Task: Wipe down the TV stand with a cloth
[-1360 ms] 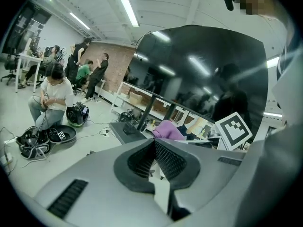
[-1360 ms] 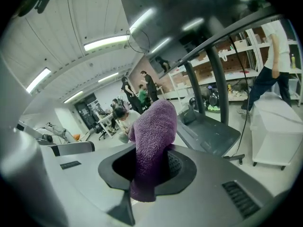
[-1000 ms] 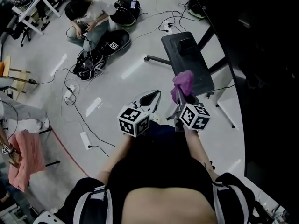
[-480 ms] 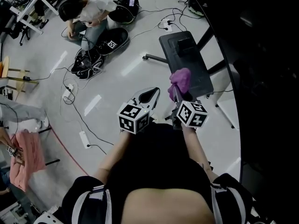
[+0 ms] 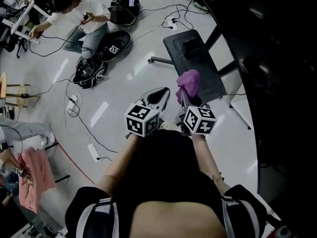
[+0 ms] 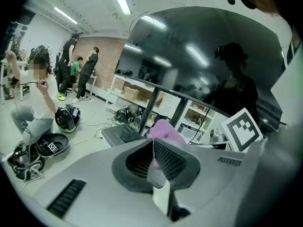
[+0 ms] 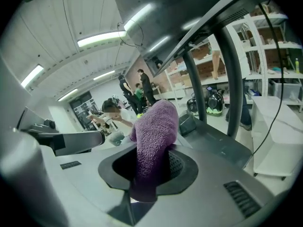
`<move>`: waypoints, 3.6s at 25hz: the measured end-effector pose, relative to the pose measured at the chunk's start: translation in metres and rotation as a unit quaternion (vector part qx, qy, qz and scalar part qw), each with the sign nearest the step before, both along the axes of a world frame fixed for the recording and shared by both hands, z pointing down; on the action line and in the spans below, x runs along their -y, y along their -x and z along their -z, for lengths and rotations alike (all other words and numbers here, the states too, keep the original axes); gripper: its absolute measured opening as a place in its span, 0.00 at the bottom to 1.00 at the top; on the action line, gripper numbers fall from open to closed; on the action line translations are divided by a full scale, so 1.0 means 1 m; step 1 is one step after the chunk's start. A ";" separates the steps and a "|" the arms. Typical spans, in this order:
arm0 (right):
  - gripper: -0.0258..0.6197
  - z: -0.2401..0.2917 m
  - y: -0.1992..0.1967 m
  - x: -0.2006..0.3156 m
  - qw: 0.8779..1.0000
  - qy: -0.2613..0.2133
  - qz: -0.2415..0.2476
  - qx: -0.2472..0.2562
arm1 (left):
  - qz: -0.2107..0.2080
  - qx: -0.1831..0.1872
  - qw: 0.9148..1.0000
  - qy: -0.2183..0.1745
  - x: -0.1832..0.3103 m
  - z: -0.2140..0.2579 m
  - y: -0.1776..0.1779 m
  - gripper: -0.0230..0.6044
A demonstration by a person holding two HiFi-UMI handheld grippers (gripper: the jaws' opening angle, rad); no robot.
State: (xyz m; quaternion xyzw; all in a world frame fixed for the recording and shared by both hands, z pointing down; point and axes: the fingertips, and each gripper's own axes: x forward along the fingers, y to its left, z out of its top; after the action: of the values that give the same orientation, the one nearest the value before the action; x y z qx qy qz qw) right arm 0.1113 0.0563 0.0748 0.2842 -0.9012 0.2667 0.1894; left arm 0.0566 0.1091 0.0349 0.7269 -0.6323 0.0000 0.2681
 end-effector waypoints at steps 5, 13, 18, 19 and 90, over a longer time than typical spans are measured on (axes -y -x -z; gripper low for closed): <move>0.18 0.003 0.010 0.021 0.999 -0.001 -0.036 -0.006 | -0.032 0.000 0.999 -0.003 0.028 0.005 0.017 0.05; 0.18 0.019 0.037 0.067 0.995 -0.002 -0.098 0.007 | -0.085 0.003 0.996 0.000 0.074 0.009 0.052 0.05; 0.18 0.035 0.054 0.086 0.990 -0.026 -0.138 -0.019 | -0.130 -0.007 0.992 -0.002 0.106 0.018 0.072 0.05; 0.18 0.036 0.057 0.089 0.989 -0.028 -0.142 -0.023 | -0.135 -0.010 0.991 -0.002 0.112 0.018 0.074 0.05; 0.18 0.005 0.081 0.385 0.910 -0.218 -0.272 -0.222 | -0.248 0.004 0.968 -0.049 0.402 -0.070 0.117 0.04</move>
State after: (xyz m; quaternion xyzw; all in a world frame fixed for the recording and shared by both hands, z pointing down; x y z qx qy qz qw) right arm 0.0302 -0.3286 0.0702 0.6049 -0.7592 0.0343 0.2378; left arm -0.0608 -0.2927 0.1045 0.8731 -0.4326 0.0386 0.2214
